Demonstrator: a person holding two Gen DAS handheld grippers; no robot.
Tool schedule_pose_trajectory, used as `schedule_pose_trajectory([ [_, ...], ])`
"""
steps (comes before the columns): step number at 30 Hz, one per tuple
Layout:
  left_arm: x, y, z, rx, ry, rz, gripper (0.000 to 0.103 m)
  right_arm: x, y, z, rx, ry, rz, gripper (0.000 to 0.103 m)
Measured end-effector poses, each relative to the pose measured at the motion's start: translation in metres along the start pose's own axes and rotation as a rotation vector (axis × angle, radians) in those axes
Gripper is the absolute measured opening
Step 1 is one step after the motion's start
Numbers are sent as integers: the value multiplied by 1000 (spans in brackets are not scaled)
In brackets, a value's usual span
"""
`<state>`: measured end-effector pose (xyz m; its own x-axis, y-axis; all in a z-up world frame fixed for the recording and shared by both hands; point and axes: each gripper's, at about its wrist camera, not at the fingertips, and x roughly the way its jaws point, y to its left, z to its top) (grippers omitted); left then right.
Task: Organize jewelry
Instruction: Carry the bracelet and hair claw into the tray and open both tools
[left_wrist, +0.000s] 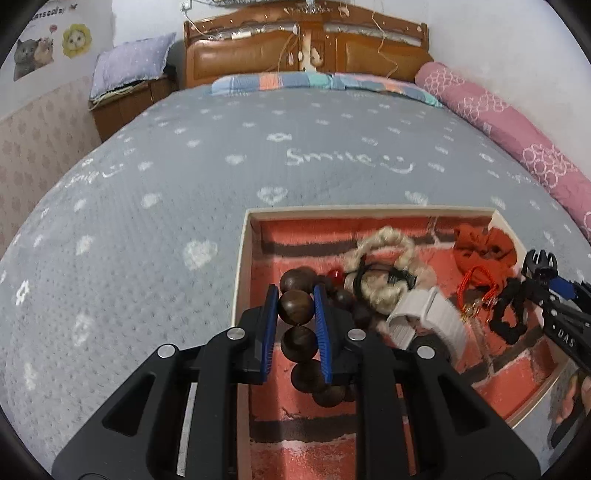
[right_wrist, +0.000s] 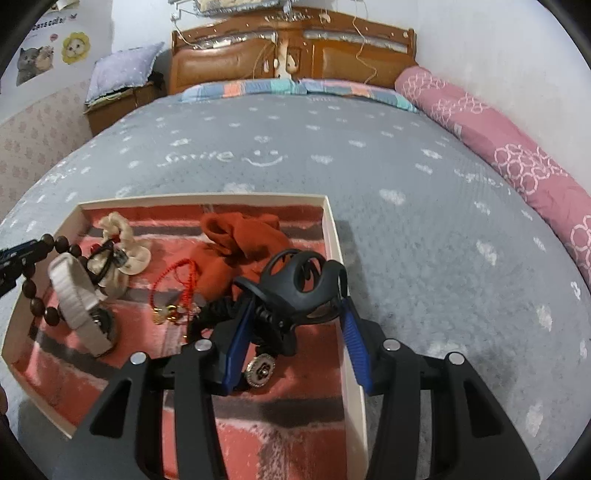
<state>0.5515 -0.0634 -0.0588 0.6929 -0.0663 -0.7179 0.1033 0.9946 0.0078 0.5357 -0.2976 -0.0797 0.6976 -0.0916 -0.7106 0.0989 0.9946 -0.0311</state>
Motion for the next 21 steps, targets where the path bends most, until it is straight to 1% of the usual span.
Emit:
schedule_pose_trajectory([
  [1, 3, -1, -1, 8, 7, 4, 19, 2, 0, -1, 0, 3, -3, 47],
  [3, 9, -3, -6, 26, 25, 21, 24, 6, 0, -3, 0, 15, -4, 47],
  [5, 9, -4, -8, 30, 27, 13, 24, 6, 3, -5, -17, 8, -17, 47],
  [10, 11, -6, -9, 28, 39, 11, 25, 7, 7, -5, -30, 12, -16, 47],
  [11, 11, -6, -9, 29, 41, 13, 29, 8, 7, -4, -28, 13, -15, 47],
  [12, 11, -7, -9, 30, 43, 13, 35, 8, 8, -4, -27, 14, -13, 47],
  [14, 12, -7, -10, 30, 45, 9, 44, 8, 9, -4, -31, 17, -14, 47],
  [16, 12, -7, -11, 35, 42, 11, 47, 9, 9, -3, -34, 21, -12, 48],
  [18, 12, -7, -12, 35, 45, 8, 54, 8, 10, -3, -37, 25, -11, 48],
  [19, 11, -7, -12, 34, 46, 6, 56, 8, 10, -3, -35, 28, -8, 48],
  [21, 8, -7, -13, 36, 44, 0, 64, 8, 10, -2, -29, 34, 4, 54],
])
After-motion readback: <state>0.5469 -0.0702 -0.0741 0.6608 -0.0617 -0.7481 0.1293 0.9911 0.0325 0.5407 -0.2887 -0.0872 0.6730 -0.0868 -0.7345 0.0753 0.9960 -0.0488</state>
